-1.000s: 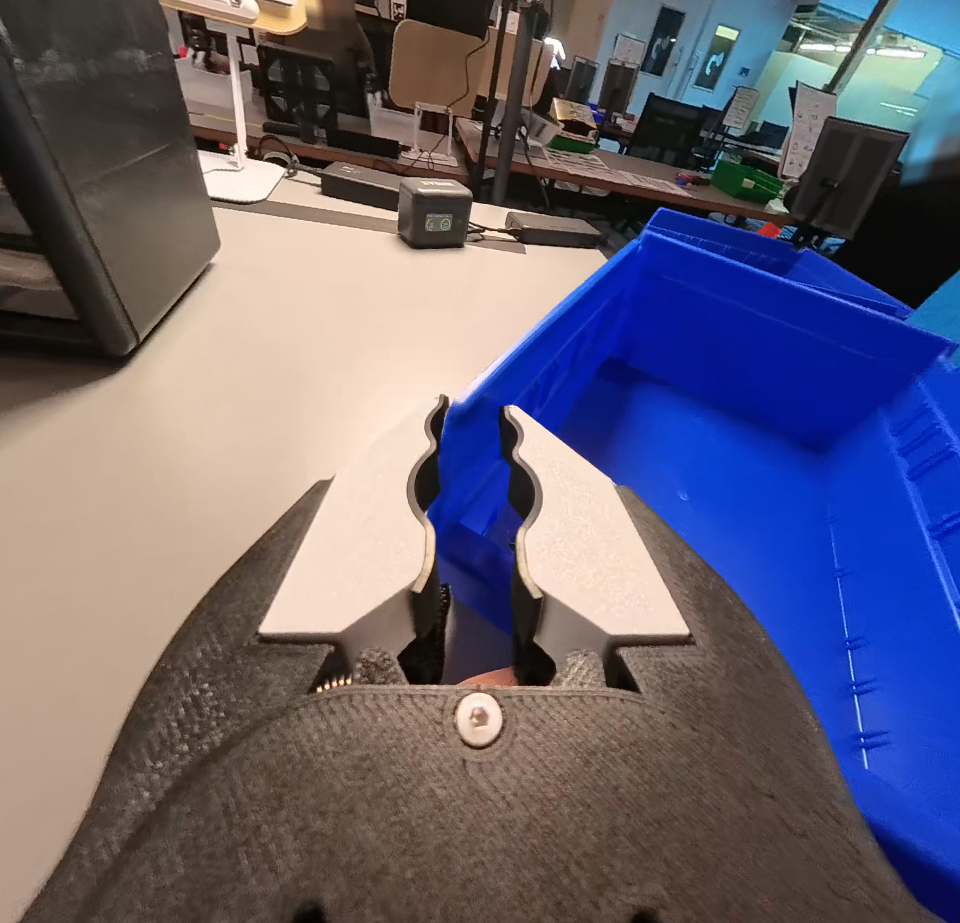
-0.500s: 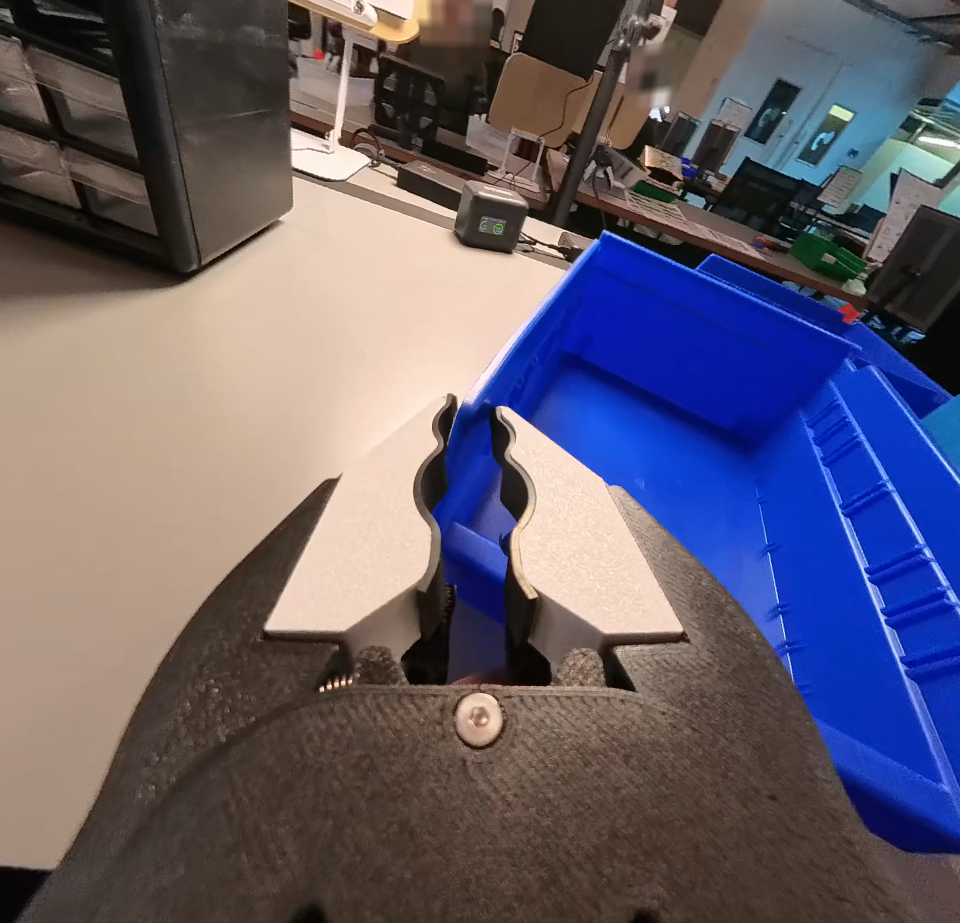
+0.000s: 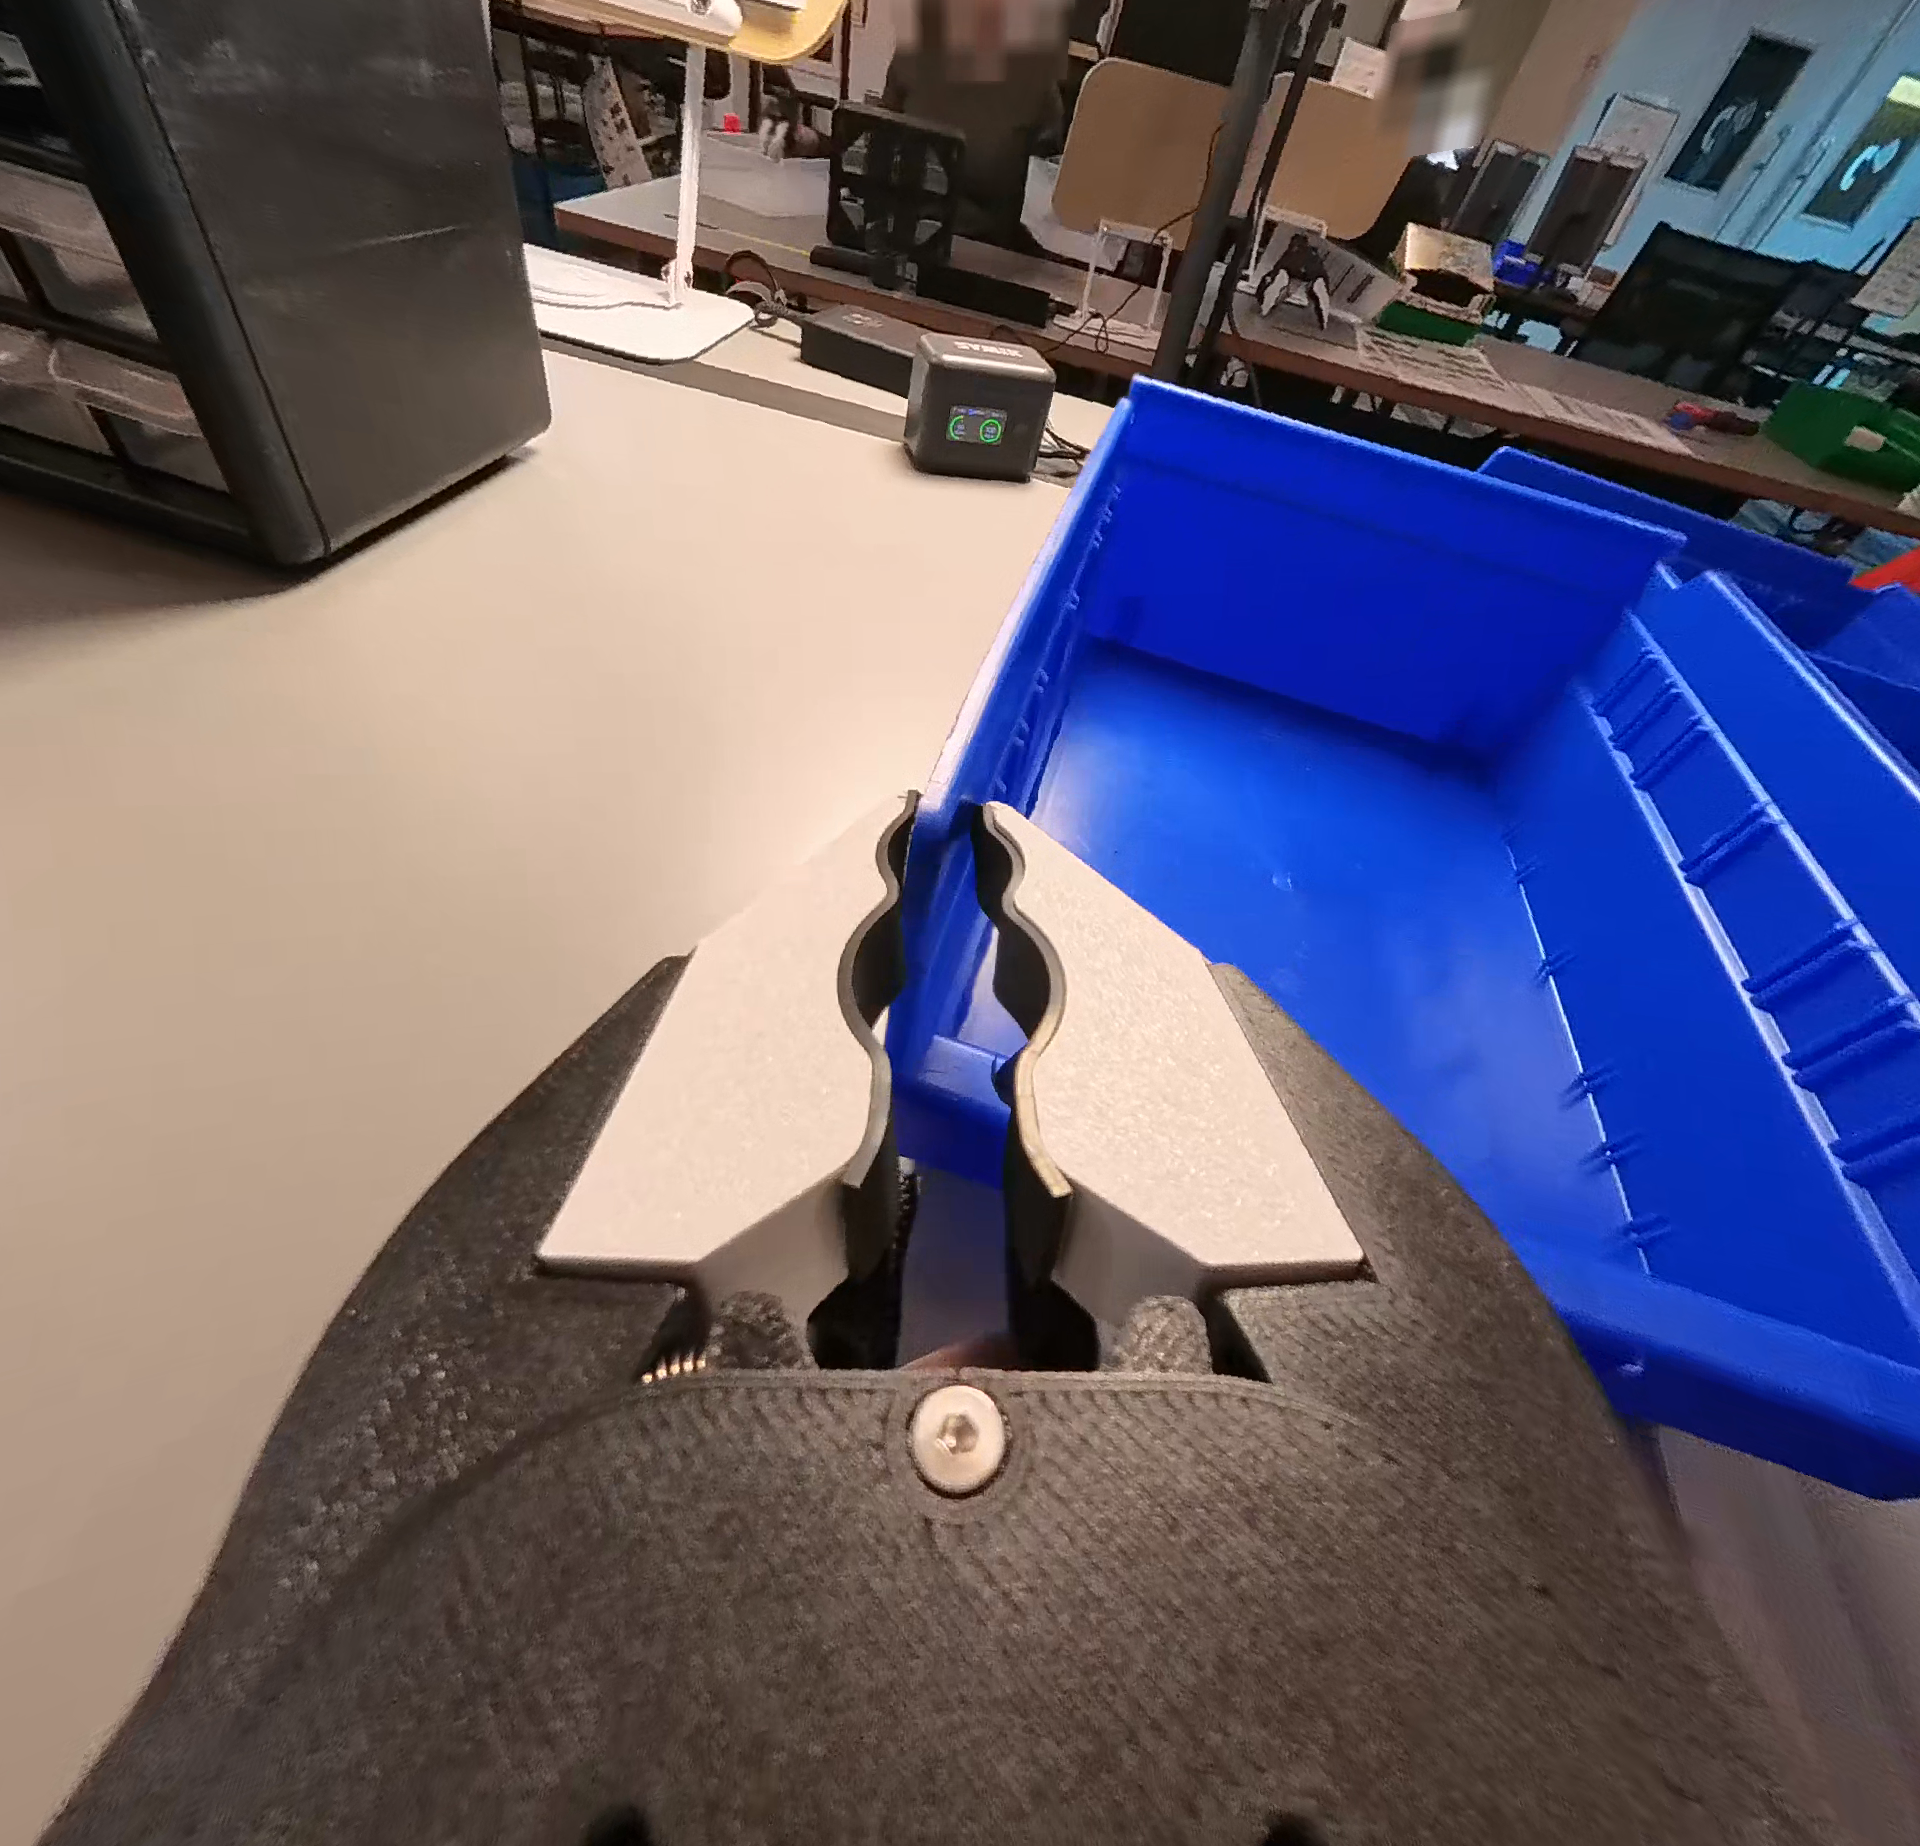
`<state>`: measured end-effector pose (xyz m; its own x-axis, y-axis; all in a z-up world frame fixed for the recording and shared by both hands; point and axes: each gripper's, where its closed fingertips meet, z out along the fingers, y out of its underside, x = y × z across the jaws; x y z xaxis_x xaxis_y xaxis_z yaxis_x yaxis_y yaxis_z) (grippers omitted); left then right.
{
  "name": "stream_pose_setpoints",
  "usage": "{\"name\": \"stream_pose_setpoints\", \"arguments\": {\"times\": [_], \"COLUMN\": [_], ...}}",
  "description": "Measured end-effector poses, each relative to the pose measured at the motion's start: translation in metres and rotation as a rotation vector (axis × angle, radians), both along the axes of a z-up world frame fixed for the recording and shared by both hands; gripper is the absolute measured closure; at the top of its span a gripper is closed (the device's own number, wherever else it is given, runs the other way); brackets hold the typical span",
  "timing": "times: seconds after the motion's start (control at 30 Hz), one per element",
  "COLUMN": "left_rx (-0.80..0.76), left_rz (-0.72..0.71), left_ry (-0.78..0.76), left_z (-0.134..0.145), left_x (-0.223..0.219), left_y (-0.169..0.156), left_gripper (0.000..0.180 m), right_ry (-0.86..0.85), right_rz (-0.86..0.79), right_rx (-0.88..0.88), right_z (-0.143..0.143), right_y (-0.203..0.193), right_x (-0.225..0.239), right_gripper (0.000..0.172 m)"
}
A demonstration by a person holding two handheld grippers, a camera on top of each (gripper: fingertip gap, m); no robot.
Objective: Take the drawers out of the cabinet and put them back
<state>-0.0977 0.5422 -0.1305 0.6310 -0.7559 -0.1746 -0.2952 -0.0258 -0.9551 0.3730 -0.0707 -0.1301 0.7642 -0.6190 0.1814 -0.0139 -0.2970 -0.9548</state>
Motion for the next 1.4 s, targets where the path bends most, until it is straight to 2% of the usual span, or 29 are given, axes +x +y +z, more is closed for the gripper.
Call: {"name": "stream_pose_setpoints", "arguments": {"times": [0.27,0.43,0.53,0.63,0.7,0.8,0.97,1.07,1.17,1.23,1.3,1.4], "left_rx": [0.004,0.015,0.081,0.135,0.158,0.152,0.089,0.071,0.046,0.024,-0.019,-0.078], "left_rz": [-0.058,-0.033,-0.018,-0.045,-0.1,-0.224,-0.407,-0.472,-0.483,-0.458,-0.427,-0.405], "left_ry": [0.018,0.002,-0.087,-0.173,-0.184,-0.152,-0.195,-0.307,-0.418,-0.441,-0.437,-0.456], "left_z": [0.0,0.003,0.028,0.059,0.075,0.084,0.094,0.113,0.124,0.11,0.079,0.049], "left_x": [-0.007,-0.012,-0.016,-0.018,-0.008,0.028,0.112,0.161,0.205,0.231,0.25,0.258], "left_y": [0.018,0.017,0.004,-0.019,-0.036,-0.061,-0.083,-0.079,-0.053,-0.028,-0.007,0.005], "left_gripper": [0.179,0.175,0.148,0.144,0.143,0.135,0.133,0.133,0.133,0.132,0.132,0.133], "right_ry": [0.024,0.015,-0.013,-0.072,-0.103,-0.099,-0.046,0.017,0.057,0.056,0.05,0.021], "right_rz": [0.005,-0.016,-0.011,-0.007,0.056,0.2,0.434,0.558,0.631,0.66,0.687,0.735], "right_rx": [0.033,0.025,0.057,0.046,0.045,0.096,0.2,0.303,0.357,0.4,0.436,0.457], "right_z": [0.0,0.001,0.014,0.036,0.052,0.069,0.075,0.078,0.08,0.085,0.089,0.083], "right_y": [-0.003,-0.006,-0.01,-0.018,-0.009,0.03,0.132,0.197,0.255,0.288,0.316,0.347], "right_x": [0.005,0.006,-0.004,-0.023,-0.046,-0.081,-0.132,-0.16,-0.178,-0.186,-0.193,-0.206], "right_gripper": [0.161,0.162,0.146,0.136,0.13,0.117,0.098,0.094,0.089,0.089,0.09,0.093]}}
